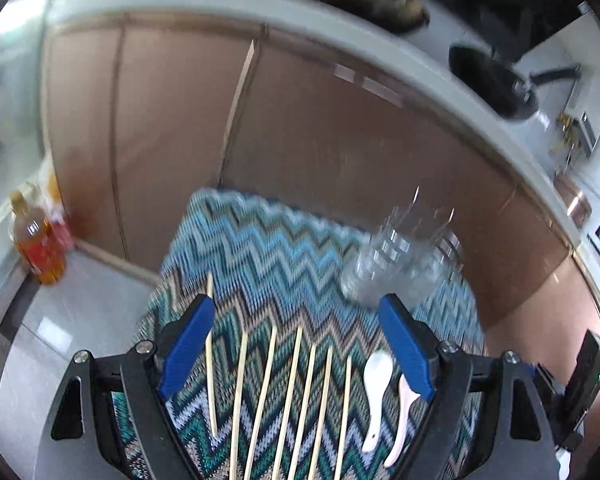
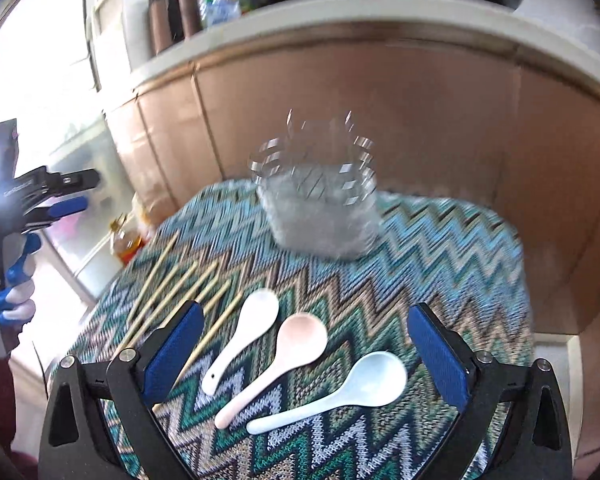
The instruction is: Organize utensils
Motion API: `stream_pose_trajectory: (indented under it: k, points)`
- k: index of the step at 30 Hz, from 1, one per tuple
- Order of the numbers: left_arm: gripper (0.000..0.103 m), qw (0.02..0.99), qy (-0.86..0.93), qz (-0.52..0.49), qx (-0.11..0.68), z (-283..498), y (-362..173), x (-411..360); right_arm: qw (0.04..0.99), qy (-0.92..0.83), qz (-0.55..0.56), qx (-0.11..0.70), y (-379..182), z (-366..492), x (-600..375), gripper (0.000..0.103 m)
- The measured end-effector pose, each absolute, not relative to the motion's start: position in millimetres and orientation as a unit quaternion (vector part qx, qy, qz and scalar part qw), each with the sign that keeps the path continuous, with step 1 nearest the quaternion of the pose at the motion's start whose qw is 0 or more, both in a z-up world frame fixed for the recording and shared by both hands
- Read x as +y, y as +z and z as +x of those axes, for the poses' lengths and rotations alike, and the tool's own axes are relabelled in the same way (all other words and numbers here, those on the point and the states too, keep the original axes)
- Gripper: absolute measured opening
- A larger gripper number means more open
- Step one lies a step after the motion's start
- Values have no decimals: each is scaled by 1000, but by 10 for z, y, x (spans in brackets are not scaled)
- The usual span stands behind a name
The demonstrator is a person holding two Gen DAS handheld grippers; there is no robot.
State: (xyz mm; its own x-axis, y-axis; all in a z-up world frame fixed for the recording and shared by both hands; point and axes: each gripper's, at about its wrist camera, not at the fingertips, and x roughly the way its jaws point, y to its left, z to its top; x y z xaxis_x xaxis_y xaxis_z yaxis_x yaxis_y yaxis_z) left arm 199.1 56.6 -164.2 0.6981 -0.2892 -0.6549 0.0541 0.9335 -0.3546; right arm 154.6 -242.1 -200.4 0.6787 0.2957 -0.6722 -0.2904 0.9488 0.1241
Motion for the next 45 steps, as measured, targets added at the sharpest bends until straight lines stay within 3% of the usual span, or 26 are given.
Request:
stream_pose_trajectory:
  k: [5, 10, 17, 20, 22, 24, 28, 35, 45]
  points:
    - [84, 874, -113, -139, 452, 2293, -2049, 471, 889, 200, 8, 412, -2247, 1801, -2406, 88]
    - [83, 832, -119, -140, 524, 2549, -2440, 472, 861, 221, 32, 457, -2497, 2077, -2458, 68]
    - [81, 793, -109, -128, 585, 2756, -2717, 479, 831, 238, 37, 501, -2729, 2317, -2439, 57]
    - [81, 789, -104, -112, 596, 2818, -2768, 469, 823, 243, 33, 512, -2794, 2394, -2424, 47]
    - [79, 787, -102, -104, 600, 2850, -2797, 466, 820, 246, 33, 516, -2820, 2421, -2406, 33]
    - [77, 786, -102, -94, 602, 2872, -2823, 446, 815, 250, 33, 521, -2846, 2451, -2401, 28]
    - [48, 775, -108, -85, 617, 2903, -2909, 398, 808, 253, 28, 531, -2931, 2537, -2332, 23]
    - [25, 770, -106, -74, 625, 2929, -2986, 384, 799, 263, 23, 540, -2990, 2583, -2269, 16]
    - [12, 768, -103, -52, 629, 2966, -3033, 220, 783, 283, 25, 553, -3079, 2657, -2237, 11]
